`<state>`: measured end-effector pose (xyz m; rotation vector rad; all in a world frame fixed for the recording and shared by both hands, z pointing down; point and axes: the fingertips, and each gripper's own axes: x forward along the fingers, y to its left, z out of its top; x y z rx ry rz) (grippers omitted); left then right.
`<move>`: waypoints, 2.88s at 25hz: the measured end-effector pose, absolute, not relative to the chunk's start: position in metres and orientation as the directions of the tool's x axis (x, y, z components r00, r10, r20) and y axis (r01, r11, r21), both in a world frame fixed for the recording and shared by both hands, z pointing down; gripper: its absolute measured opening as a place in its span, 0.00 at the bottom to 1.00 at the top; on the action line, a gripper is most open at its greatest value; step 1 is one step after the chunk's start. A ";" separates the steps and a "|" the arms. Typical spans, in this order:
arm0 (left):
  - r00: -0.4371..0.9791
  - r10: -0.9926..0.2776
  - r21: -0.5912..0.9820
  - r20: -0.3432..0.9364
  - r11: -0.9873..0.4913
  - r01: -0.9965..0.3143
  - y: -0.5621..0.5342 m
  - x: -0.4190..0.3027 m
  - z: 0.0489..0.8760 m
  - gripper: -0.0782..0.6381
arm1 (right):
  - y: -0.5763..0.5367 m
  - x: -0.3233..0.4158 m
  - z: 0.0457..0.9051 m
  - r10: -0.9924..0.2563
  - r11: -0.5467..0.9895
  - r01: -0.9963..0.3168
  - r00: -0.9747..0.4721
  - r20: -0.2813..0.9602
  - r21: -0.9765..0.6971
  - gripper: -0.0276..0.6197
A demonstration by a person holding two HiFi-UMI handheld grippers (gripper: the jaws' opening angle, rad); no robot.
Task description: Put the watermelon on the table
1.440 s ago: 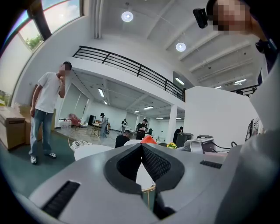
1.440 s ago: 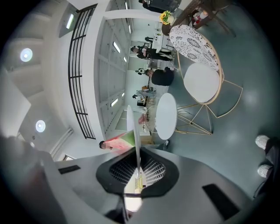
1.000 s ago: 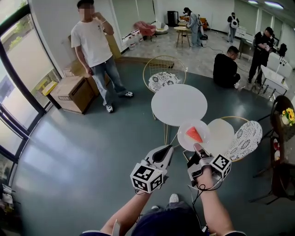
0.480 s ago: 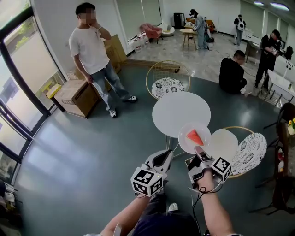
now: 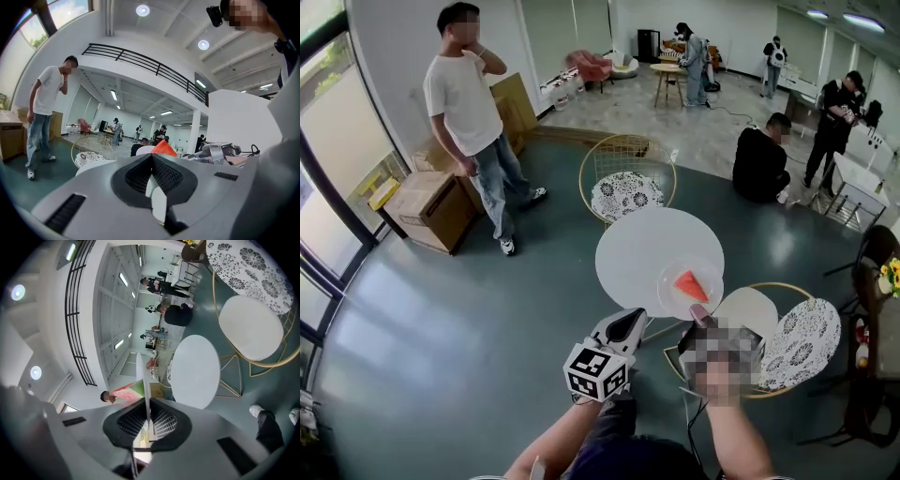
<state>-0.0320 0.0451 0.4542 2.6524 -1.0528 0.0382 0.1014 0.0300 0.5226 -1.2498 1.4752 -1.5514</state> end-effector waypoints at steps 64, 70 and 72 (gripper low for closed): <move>0.678 -0.652 0.308 0.340 -0.603 -0.735 -0.259 0.025 0.561 0.12 | -0.283 0.164 0.709 -0.757 -0.401 -0.217 -0.469 0.455 -0.890 0.08; 0.672 -0.641 0.318 0.371 -0.593 -0.740 -0.278 0.043 0.583 0.12 | -0.309 0.160 0.742 -0.713 -0.417 -0.247 -0.509 0.483 -0.875 0.08; 0.668 -0.639 0.322 0.381 -0.585 -0.744 -0.281 0.047 0.589 0.12 | -0.316 0.155 0.751 -0.691 -0.416 -0.263 -0.530 0.491 -0.870 0.08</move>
